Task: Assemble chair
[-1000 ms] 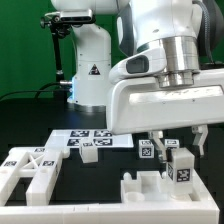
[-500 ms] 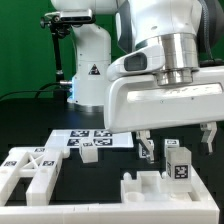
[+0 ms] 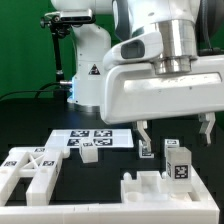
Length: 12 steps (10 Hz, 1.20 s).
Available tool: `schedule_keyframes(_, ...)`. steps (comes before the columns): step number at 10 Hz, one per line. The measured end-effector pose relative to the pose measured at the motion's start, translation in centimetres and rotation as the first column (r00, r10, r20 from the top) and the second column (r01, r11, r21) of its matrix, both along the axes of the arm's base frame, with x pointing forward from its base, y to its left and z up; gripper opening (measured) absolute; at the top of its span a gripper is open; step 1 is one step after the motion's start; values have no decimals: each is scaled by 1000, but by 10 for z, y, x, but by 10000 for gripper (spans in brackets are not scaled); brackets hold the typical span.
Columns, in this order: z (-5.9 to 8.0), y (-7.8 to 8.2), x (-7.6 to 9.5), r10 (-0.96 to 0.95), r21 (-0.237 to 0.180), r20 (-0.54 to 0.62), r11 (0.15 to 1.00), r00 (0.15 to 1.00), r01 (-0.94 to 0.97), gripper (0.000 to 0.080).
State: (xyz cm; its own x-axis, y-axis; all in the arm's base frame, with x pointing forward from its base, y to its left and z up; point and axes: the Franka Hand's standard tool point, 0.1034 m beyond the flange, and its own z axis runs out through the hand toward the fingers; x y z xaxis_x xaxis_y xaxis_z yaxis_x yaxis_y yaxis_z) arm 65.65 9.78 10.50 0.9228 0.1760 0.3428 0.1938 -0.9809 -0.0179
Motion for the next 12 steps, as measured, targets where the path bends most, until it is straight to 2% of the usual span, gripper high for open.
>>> schedule_keyframes(2,-4,1,-5,2,-1,-60,1000,998,-2,649)
schedule_keyframes(4,-12,6,-17,-2,-7,-218,1000,976,0,649)
schedule_keyframes(7,-20,7,-28,-24,-5,-204,1000,979,23,649)
schedule_keyframes(9,-20,7,-27,-23,-5,-205,1000,978,23,649)
schedule_keyframes(10,-20,7,-28,-23,-5,-205,1000,978,23,649)
schedule_keyframes(12,-14,8,-26,-147,15,-211,988,966,153,649)
